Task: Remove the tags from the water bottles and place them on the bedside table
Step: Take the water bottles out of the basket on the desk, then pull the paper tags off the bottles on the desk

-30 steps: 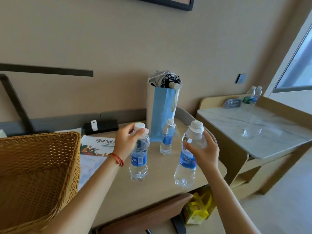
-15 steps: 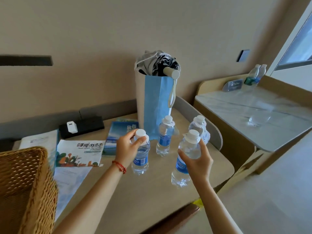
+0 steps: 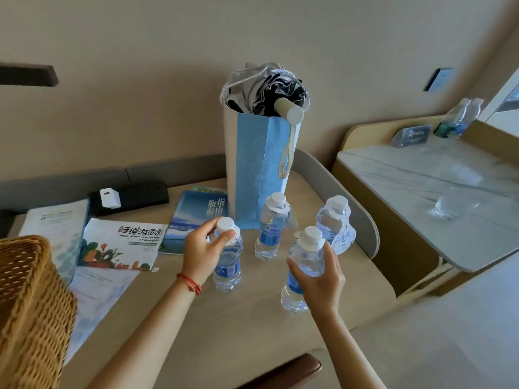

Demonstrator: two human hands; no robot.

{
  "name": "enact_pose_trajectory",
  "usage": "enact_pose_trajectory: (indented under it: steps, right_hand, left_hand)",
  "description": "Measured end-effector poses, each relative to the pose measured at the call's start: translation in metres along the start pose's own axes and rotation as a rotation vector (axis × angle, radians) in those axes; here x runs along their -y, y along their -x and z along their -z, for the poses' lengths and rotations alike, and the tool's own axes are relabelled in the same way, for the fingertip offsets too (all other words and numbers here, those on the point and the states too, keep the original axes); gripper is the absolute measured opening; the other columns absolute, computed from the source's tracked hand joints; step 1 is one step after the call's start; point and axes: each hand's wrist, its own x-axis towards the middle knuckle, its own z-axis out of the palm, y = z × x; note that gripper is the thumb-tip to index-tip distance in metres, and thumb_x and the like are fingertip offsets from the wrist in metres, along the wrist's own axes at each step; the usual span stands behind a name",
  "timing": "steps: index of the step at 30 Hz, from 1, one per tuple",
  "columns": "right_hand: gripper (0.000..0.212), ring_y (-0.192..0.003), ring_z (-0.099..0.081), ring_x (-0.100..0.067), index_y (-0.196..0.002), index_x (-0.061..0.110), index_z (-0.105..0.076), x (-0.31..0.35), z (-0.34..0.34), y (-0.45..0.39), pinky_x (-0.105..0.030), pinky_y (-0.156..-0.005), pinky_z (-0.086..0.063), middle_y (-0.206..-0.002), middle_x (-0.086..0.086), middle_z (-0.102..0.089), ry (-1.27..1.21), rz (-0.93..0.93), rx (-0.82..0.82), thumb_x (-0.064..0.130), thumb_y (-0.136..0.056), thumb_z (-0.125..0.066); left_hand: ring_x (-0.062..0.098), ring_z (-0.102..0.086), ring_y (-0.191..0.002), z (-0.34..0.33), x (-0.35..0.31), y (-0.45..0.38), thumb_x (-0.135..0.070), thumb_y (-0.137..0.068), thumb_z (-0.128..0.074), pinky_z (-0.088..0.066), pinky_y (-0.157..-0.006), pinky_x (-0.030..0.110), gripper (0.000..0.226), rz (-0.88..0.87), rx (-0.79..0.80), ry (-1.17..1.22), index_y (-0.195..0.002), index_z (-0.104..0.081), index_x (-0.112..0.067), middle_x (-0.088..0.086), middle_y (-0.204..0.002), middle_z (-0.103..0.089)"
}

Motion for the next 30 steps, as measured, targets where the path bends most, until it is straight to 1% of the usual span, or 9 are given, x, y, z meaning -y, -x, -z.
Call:
enact_pose_trajectory:
  steps: [4, 8, 10, 12, 14, 18, 20, 25, 30]
  right_hand:
    - [0.068, -0.099, -0.050, 0.009, -0.118, 0.016, -0.054, -0.007, 0.001, 0.004, 0.002, -0.085, -0.034, -0.103, 0.012, -0.058, -0.019, -0.025, 0.023, 0.015, -0.058, -0.087]
    - [0.070, -0.098, -0.048, 0.005, -0.119, 0.014, -0.053, -0.009, 0.004, 0.006, 0.004, -0.083, -0.032, -0.105, 0.009, -0.057, -0.020, -0.041, 0.069, 0.014, -0.058, -0.087]
    - [0.072, -0.098, -0.047, 0.007, -0.119, 0.019, -0.052, -0.008, 0.007, 0.008, 0.005, -0.082, -0.030, -0.105, 0.015, -0.056, -0.034, -0.058, 0.087, 0.014, -0.057, -0.087]
    - [0.074, -0.098, -0.046, 0.009, -0.117, 0.034, -0.047, -0.009, 0.011, 0.012, 0.005, -0.081, -0.031, -0.106, 0.028, -0.052, -0.059, -0.066, 0.104, 0.016, -0.057, -0.087]
    - [0.079, -0.099, -0.050, 0.005, -0.113, 0.049, -0.039, -0.010, 0.015, 0.017, -0.001, -0.081, -0.035, -0.106, 0.032, -0.050, -0.074, -0.083, 0.113, 0.019, -0.058, -0.086]
    - [0.081, -0.108, -0.055, -0.017, -0.120, 0.039, -0.038, -0.015, 0.024, 0.024, -0.028, -0.091, -0.043, -0.116, 0.008, -0.056, -0.092, -0.116, 0.121, 0.019, -0.059, -0.087]
    - [0.081, -0.112, -0.055, -0.020, -0.121, 0.039, -0.038, -0.015, 0.027, 0.025, -0.034, -0.093, -0.044, -0.120, 0.002, -0.056, -0.099, -0.118, 0.143, 0.021, -0.059, -0.087]
    - [0.083, -0.111, -0.052, -0.014, -0.117, 0.054, -0.033, -0.014, 0.032, 0.025, -0.027, -0.091, -0.041, -0.121, 0.010, -0.052, -0.100, -0.094, 0.186, 0.025, -0.059, -0.085]
    - [0.088, -0.111, -0.050, -0.007, -0.117, 0.066, -0.024, -0.013, 0.036, 0.022, -0.019, -0.088, -0.039, -0.119, 0.027, -0.046, -0.073, -0.105, 0.244, 0.035, -0.060, -0.084]
  left_hand:
    - [0.009, -0.059, -0.084, 0.001, 0.001, 0.004, -0.011, -0.077, -0.070, -0.042, -0.069, 0.004, 0.025, 0.004, 0.004, 0.009, -0.101, -0.065, -0.009, 0.003, -0.093, -0.067]
    - [0.002, -0.057, -0.085, 0.001, -0.002, 0.008, -0.011, -0.077, -0.069, -0.041, -0.071, 0.002, 0.026, -0.002, -0.002, -0.004, -0.102, -0.064, -0.010, 0.000, -0.094, -0.065]
    - [0.000, -0.057, -0.086, 0.000, -0.002, 0.010, -0.012, -0.078, -0.069, -0.040, -0.071, 0.000, 0.027, -0.005, -0.008, -0.018, -0.104, -0.064, -0.010, -0.002, -0.095, -0.064]
    - [0.005, -0.057, -0.086, 0.000, -0.002, 0.011, -0.014, -0.078, -0.069, -0.039, -0.071, 0.000, 0.028, -0.005, -0.008, -0.043, -0.105, -0.063, -0.010, -0.002, -0.096, -0.064]
    - [0.009, -0.057, -0.088, -0.001, -0.002, 0.013, -0.015, -0.079, -0.068, -0.039, -0.072, 0.003, 0.028, 0.003, -0.016, -0.060, -0.106, -0.063, -0.010, -0.003, -0.097, -0.064]
    - [0.010, -0.056, -0.090, -0.003, -0.004, 0.015, -0.017, -0.080, -0.067, -0.038, -0.070, 0.002, 0.028, 0.023, -0.024, -0.078, -0.107, -0.063, -0.010, -0.002, -0.099, -0.063]
    - [0.010, -0.056, -0.090, -0.003, -0.005, 0.016, -0.017, -0.081, -0.066, -0.038, -0.071, 0.006, 0.029, 0.024, -0.025, -0.085, -0.108, -0.062, -0.009, -0.002, -0.100, -0.063]
    - [0.018, -0.057, -0.099, -0.003, -0.010, 0.018, -0.017, -0.082, -0.065, -0.044, -0.081, 0.027, 0.037, 0.046, -0.011, -0.103, -0.116, -0.058, -0.005, 0.009, -0.109, -0.065]
    - [0.014, -0.052, -0.112, 0.001, -0.016, 0.023, -0.014, -0.080, -0.067, -0.042, -0.092, 0.024, 0.051, 0.055, -0.024, -0.084, -0.128, -0.050, -0.007, 0.013, -0.126, -0.058]
